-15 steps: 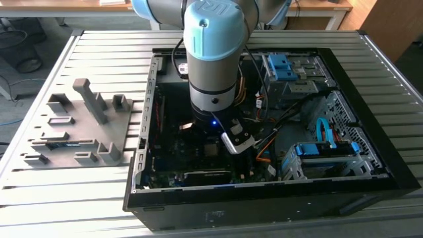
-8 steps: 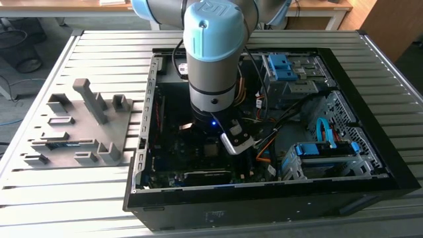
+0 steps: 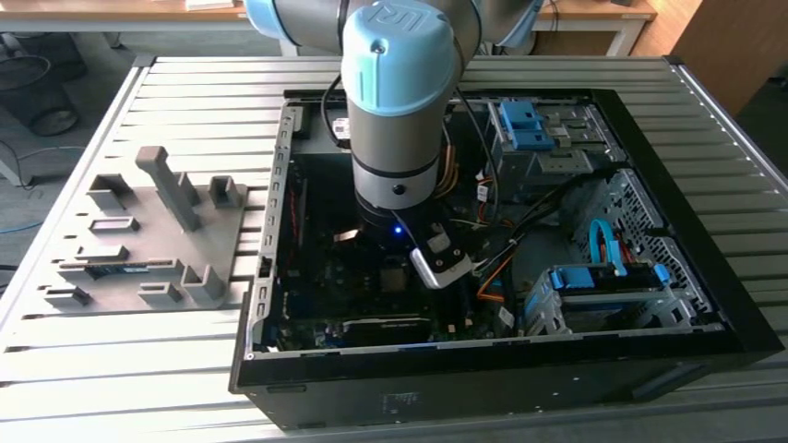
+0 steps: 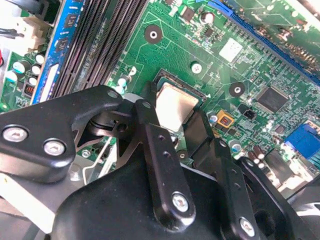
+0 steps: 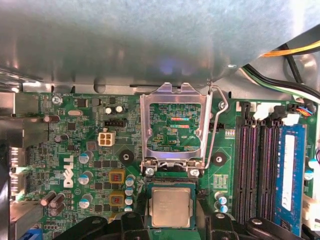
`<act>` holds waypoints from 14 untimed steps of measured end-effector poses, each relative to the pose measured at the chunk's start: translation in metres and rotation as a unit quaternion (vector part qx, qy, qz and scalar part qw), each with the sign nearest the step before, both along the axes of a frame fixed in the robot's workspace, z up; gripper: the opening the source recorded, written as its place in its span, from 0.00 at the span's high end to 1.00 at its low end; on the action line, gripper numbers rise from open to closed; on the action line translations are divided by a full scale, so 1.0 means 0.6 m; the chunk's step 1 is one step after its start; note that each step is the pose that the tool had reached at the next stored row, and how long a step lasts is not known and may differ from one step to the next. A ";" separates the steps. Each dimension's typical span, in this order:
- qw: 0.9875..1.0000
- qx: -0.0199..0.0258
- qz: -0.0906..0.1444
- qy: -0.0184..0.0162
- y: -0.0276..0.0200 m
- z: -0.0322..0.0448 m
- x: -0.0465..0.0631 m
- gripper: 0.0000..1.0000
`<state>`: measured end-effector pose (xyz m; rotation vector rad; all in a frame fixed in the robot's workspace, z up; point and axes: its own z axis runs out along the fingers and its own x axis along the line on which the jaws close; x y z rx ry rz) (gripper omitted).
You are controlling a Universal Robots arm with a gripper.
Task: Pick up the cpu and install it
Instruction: 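Place the cpu into insertion slot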
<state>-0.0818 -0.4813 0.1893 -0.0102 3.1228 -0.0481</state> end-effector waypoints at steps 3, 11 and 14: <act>1.000 0.000 0.000 0.000 0.0001 0.000 0.000 0.53; 1.000 0.001 -0.001 0.000 0.0002 -0.001 0.000 0.52; 1.000 0.000 -0.001 0.000 0.0002 -0.001 0.000 0.46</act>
